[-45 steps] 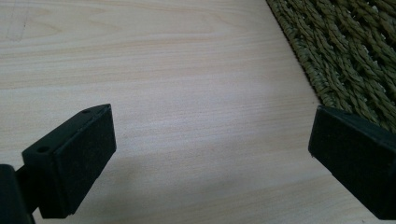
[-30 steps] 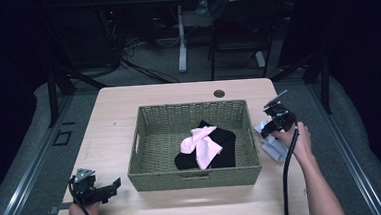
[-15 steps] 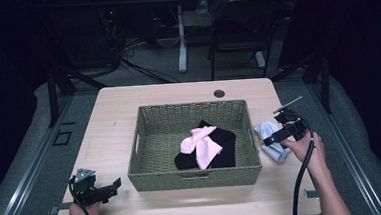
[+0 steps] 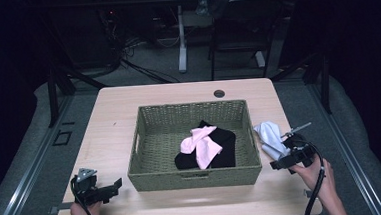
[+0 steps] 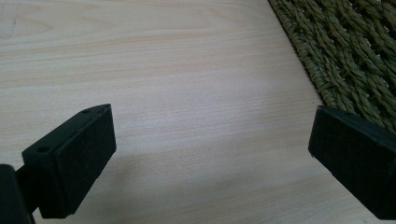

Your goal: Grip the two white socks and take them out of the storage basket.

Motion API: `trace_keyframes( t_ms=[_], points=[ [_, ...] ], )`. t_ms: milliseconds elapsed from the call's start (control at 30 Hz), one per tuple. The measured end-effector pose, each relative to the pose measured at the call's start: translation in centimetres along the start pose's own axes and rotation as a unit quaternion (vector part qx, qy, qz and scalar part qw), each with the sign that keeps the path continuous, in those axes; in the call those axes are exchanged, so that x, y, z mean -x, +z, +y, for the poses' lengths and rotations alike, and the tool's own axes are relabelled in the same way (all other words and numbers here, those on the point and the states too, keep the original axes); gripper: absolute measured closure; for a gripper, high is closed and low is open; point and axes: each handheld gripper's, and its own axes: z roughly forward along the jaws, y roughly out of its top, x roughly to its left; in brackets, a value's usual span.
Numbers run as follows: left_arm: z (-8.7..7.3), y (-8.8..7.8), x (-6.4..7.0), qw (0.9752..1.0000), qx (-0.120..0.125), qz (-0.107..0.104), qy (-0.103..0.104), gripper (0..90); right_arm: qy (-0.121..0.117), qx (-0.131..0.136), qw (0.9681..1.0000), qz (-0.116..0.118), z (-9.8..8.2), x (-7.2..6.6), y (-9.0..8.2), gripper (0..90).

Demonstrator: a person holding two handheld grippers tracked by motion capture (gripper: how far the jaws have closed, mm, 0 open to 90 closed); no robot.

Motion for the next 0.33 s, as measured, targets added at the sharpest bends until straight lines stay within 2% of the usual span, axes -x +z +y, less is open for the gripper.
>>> trace_keyframes(
  t_ms=[33, 67, 233, 267, 300, 333],
  points=[
    [0.0, 0.0, 0.0, 1.0, -0.002, -0.001, 0.002, 0.9, 0.002, 0.014, 0.9997, 0.017, -0.5, -0.1, 0.1, 0.0],
    [0.1, -0.1, 0.1, 1.0, 0.0, -0.002, 0.003, 0.9, 0.001, 0.014, 0.9997, 0.019, -0.8, 0.0, 0.1, 0.0],
    [0.2, -0.2, 0.2, 1.0, 0.004, -0.006, 0.007, 0.9, -0.003, 0.007, 1.0, 0.005, -1.7, -0.1, 1.0, 0.0],
    [0.2, -0.2, 0.2, 0.9999, 0.003, -0.006, 0.007, 0.9, 0.005, 0.016, 0.9998, 0.006, -1.8, -0.2, 1.2, 0.0],
    [0.2, -0.2, 0.2, 0.9999, 0.0, -0.007, 0.008, 0.9, -0.004, 0.004, 1.0, 0.004, -1.8, 0.0, 1.1, 0.0],
    [0.2, -0.1, 0.2, 1.0, 0.005, -0.005, 0.005, 0.9, -0.004, 0.011, 0.9999, 0.004, -1.8, 0.0, 1.2, 0.0]
  ],
)
